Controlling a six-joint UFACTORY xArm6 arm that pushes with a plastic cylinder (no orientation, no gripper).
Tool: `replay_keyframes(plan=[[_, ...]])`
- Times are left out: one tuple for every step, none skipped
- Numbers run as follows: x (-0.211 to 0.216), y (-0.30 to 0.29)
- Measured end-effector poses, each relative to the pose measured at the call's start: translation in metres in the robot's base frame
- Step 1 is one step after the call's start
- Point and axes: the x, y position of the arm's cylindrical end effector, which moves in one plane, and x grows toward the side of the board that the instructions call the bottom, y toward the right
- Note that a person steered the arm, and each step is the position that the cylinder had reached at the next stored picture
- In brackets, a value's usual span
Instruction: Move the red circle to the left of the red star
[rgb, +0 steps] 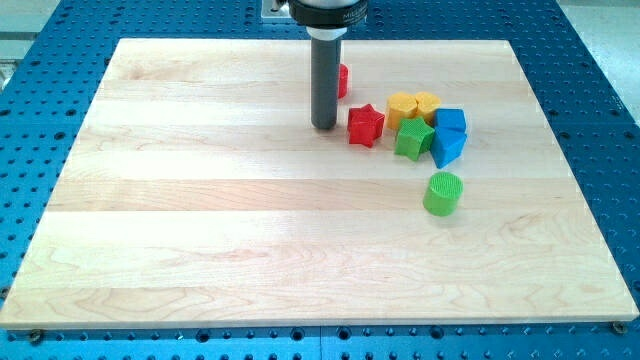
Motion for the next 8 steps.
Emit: replay_keyframes(plan=[[0.028,0.008],[0.031,0.02],[0.037,0.024],[0.026,-0.022],[-0.023,-0.021],[-0.082,-0.012],[-0.111,-0.02],[-0.106,0.033]])
